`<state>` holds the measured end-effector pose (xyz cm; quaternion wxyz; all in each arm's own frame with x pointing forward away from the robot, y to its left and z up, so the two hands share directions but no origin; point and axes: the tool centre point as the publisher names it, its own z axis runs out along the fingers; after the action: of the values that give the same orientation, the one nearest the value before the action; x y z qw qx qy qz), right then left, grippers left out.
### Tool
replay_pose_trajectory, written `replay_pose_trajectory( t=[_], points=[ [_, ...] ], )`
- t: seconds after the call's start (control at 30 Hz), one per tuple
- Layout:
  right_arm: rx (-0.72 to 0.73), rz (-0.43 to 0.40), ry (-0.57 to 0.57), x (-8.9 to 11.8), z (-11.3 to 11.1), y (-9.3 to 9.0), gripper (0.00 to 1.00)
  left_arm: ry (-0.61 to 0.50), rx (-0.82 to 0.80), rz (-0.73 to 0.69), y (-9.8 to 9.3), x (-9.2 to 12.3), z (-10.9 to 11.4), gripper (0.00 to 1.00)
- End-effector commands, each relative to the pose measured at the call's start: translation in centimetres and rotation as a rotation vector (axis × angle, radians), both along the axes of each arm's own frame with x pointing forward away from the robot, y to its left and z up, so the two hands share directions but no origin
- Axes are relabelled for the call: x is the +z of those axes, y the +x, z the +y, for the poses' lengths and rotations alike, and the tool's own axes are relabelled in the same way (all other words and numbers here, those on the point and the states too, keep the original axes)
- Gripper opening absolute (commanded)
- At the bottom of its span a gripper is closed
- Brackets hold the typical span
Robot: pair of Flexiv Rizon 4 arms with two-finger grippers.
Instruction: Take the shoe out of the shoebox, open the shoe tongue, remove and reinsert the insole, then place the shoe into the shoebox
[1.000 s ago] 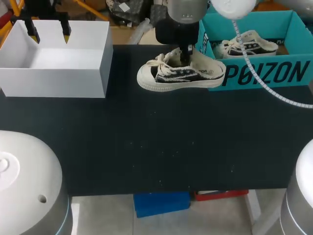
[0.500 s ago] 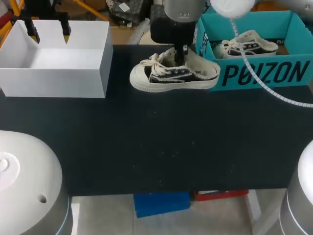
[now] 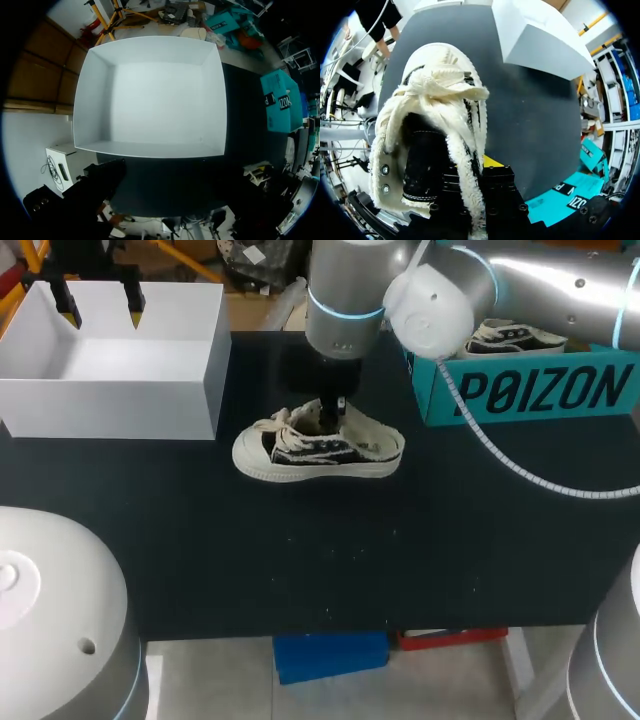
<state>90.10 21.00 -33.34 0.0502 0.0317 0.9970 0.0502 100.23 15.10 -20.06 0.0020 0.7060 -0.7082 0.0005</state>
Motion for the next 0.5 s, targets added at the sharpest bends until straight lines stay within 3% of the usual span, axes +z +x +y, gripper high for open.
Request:
replay_pose_trajectory(
  t=[0.03,0.5],
  points=[
    [0.009,0.022,-0.004,-3.6,1.7,0.7,0.0,0.002,0.002,0.001,-0.1,0.1,-0.1,1.0],
    [-0.011,0.086,-0.058,-8.0,2.6,0.4,0.0,0.002,0.002,0.001,-0.1,0.1,-0.1,1.0]
  ],
)
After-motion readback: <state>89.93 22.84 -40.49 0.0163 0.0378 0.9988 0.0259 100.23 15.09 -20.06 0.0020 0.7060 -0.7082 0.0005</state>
